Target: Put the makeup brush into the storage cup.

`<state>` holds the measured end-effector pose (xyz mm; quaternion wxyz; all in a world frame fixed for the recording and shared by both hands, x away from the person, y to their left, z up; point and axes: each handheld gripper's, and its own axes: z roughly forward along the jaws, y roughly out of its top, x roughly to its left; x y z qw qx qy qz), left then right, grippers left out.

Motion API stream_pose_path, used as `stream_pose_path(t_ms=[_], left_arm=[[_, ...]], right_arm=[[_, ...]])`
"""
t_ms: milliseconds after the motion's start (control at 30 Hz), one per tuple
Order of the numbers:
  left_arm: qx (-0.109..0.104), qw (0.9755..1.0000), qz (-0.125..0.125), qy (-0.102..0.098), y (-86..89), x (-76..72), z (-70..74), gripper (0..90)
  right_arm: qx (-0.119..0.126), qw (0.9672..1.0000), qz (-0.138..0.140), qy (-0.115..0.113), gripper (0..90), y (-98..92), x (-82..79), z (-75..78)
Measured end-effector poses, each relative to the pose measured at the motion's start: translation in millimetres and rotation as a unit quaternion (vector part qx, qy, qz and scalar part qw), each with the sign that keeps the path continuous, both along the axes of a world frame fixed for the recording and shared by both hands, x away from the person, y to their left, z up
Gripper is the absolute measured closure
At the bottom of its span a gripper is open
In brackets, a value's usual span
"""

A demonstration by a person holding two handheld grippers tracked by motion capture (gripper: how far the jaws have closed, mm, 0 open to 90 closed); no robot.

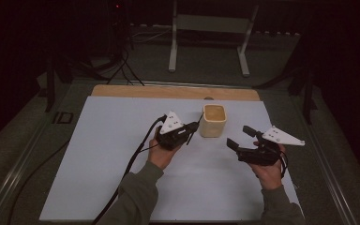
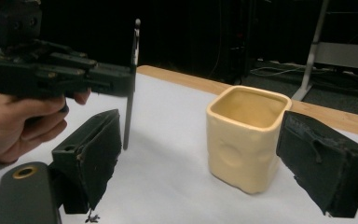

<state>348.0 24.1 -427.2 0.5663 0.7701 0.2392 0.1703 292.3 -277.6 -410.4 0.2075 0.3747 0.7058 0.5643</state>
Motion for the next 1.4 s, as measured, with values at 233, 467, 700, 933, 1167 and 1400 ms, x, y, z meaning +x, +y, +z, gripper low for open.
stream_pose_path(t_ms=[233, 467, 700, 933, 1167, 1400], left_arm=[[-0.009, 0.9998, -0.017, 0.003, -4.0, -2.8, -1.0, 86.5], [-0.021, 0.9992, -0.034, 0.003, -7.5, -5.9, -0.4, 86.5], [-0.038, 0.9983, -0.045, 0.007, -9.9, -7.8, 0.3, 86.5], [-0.044, 0.9973, -0.058, 0.011, -14.4, -11.4, -0.7, 86.4], [-0.046, 0.9967, -0.066, 0.01, -17.3, -13.7, -0.4, 86.4], [-0.049, 0.9961, -0.073, 0.009, -19.5, -15.6, -0.1, 86.4]], right_arm=[[0.007, 0.9999, 0.011, -0.002, 14.1, 8.5, 6.0, 2.6], [0.017, 0.9994, 0.032, 0.0, 15.9, 16.9, 12.0, 5.3], [0.022, 0.9986, 0.049, -0.001, 18.7, 24.3, 16.4, 8.1], [0.022, 0.9979, 0.061, -0.001, 23.4, 32.1, 19.6, 11.5], [0.025, 0.9967, 0.077, -0.007, 32.6, 37.0, 21.5, 13.8], [0.031, 0.9949, 0.095, -0.008, 47.6, 40.7, 23.7, 15.3]])
